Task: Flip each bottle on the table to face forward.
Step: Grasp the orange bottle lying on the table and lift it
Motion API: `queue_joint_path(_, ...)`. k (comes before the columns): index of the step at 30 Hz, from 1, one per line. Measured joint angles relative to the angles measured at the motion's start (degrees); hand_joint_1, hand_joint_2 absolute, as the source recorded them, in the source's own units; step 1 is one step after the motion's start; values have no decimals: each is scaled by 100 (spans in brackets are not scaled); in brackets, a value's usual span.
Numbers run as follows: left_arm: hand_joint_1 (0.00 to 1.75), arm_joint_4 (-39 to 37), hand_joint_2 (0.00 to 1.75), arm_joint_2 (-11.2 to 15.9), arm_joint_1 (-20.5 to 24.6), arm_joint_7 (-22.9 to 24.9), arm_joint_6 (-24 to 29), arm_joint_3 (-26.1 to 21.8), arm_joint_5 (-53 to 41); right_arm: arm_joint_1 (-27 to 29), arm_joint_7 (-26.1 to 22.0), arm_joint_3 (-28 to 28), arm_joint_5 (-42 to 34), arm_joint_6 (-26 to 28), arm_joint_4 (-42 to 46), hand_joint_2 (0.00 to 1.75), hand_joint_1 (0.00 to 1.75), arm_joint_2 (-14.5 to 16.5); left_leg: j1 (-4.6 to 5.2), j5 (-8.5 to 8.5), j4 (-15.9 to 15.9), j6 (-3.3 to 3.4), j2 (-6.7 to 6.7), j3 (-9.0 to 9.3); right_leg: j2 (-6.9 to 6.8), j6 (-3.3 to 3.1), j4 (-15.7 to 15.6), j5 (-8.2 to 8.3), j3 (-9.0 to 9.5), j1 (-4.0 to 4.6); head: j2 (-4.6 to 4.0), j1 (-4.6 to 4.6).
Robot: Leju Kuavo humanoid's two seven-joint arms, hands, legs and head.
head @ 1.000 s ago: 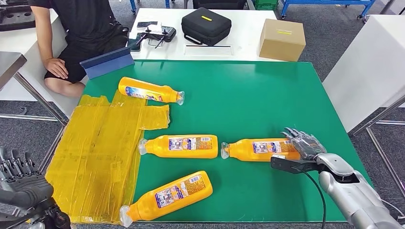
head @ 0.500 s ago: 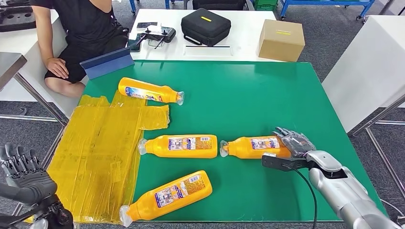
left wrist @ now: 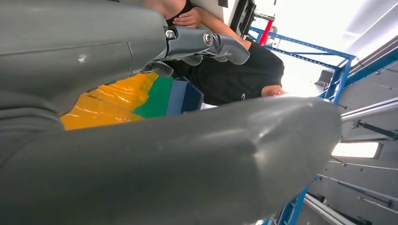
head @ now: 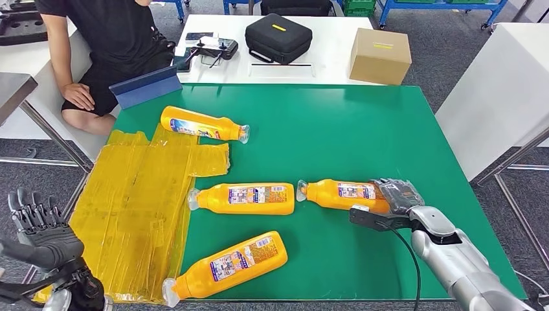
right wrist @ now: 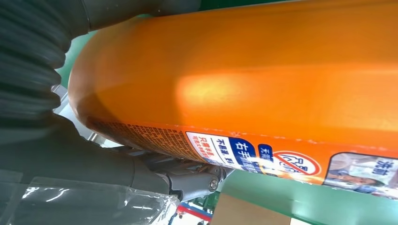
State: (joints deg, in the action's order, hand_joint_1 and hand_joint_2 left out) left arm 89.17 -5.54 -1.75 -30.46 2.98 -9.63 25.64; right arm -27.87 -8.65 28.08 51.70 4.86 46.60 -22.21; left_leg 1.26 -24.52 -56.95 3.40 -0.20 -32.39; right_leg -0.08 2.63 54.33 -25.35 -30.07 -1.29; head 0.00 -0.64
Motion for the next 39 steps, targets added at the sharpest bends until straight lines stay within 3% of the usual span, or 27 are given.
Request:
queue_joint_path(7, 0, -72, 0, -7, 18, 79, -65, 33, -66, 158, -48, -312, 20, -83, 223, 175, 175, 24, 0, 0, 0, 0, -3, -2, -1, 1, 1, 1, 6, 0, 0, -1)
queue_joint_path(11, 0, -120, 0, -16, -13, 238, -168, 88, -91, 392, -205, -581, -337, -265, 725, 175, 175, -51, 3, 3, -1, 4, -6, -20, -3, 5, 3, 4, 0, -2, 0, 1)
queue_joint_path(15, 0, -176, 175, -57, -128, 286, -240, 198, -88, 563, -341, -944, -893, -621, 1591, 175, 175, -239, 9, 8, -1, 9, -6, -53, -4, 12, 5, 9, -31, -6, 0, 1)
queue_joint_path(22, 0, -214, 175, -143, -166, 322, -252, 426, -92, 301, -462, -1249, -1234, -708, 2541, 175, 171, -194, 8, 9, -1, 9, -5, -72, -3, 13, 6, 10, -47, -6, 0, 1)
queue_joint_path(27, 0, -225, 175, -237, -100, 435, -328, 771, 3, -302, -520, -1142, -1490, -705, 2604, 175, 173, 146, 6, 17, -1, 4, -5, -71, -4, 12, 7, 11, -50, -6, 0, 1)
queue_joint_path(34, 0, -225, 175, -270, -97, 453, -363, 1015, 74, -631, -572, -940, -1633, -628, 2538, 175, 168, 396, 6, 20, -1, 4, -15, -83, -14, 13, 8, 12, -52, -6, 0, 1)
queue_joint_path(39, 0, -215, 175, -304, -119, 656, -694, 1346, 316, -894, -522, -565, -1629, -486, 2194, 175, 170, 970, 4, 20, 0, 3, -3, -89, -5, 12, 10, 12, -63, -4, 0, 1)
